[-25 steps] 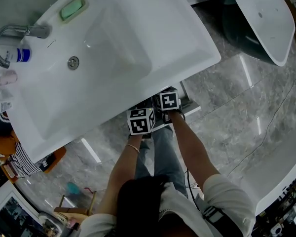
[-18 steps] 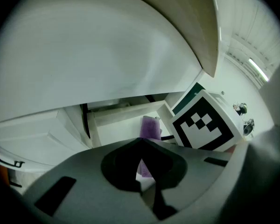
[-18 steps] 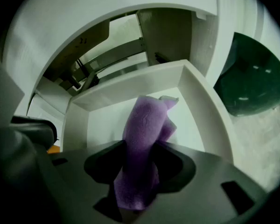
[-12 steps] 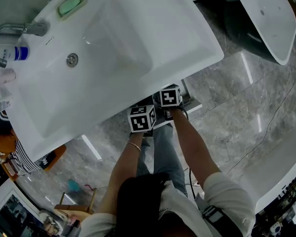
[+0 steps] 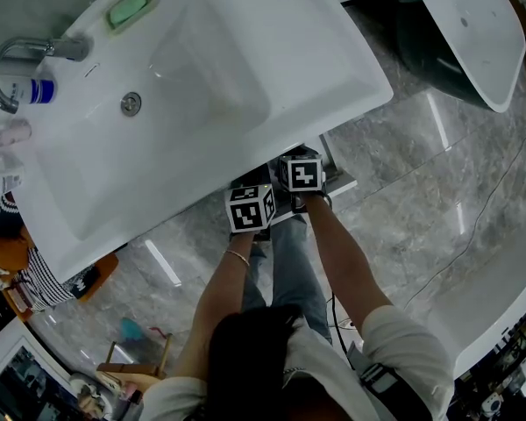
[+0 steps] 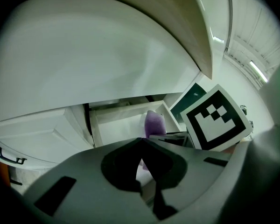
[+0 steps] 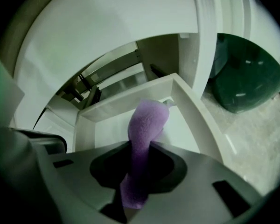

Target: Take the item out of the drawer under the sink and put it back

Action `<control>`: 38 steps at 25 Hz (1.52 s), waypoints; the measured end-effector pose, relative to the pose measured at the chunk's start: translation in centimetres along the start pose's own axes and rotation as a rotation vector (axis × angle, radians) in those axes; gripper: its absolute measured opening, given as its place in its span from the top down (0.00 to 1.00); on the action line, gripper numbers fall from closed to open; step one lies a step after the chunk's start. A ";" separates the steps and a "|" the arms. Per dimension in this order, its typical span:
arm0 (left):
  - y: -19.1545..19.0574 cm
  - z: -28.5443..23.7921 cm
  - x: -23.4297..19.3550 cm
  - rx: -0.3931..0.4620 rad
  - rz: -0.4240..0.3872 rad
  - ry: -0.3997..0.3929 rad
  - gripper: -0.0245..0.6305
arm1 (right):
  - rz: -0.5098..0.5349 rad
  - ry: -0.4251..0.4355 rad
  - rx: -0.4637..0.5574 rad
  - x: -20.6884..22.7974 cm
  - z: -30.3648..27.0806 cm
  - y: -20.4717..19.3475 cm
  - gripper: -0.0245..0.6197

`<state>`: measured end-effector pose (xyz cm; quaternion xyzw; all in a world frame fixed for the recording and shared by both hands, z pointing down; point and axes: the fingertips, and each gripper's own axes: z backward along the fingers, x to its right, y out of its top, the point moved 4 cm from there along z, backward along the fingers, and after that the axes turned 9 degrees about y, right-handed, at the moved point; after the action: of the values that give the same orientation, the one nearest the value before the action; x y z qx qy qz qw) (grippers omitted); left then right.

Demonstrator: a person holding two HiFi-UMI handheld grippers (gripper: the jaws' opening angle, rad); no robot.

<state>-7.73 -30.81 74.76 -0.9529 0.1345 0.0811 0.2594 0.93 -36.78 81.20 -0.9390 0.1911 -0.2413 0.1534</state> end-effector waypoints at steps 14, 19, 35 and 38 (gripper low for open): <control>0.2 5.0 1.9 0.033 -0.018 -0.043 0.96 | -0.030 0.014 0.137 -3.1 7.7 0.5 0.82; 0.9 7.4 2.0 0.067 -0.032 -0.057 0.96 | -0.007 0.003 0.176 -4.9 10.5 0.9 0.82; 1.2 16.3 2.9 0.170 -0.092 -0.083 0.96 | 0.055 -0.017 0.321 -10.3 19.9 0.7 0.82; 1.4 17.9 3.2 0.206 -0.099 -0.098 0.96 | 0.103 -0.020 0.363 -11.4 21.7 0.9 0.82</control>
<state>-6.60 -23.38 58.10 -0.9216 0.0822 0.1006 0.3658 2.56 -28.37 58.20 -0.8871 0.1907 -0.2544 0.3345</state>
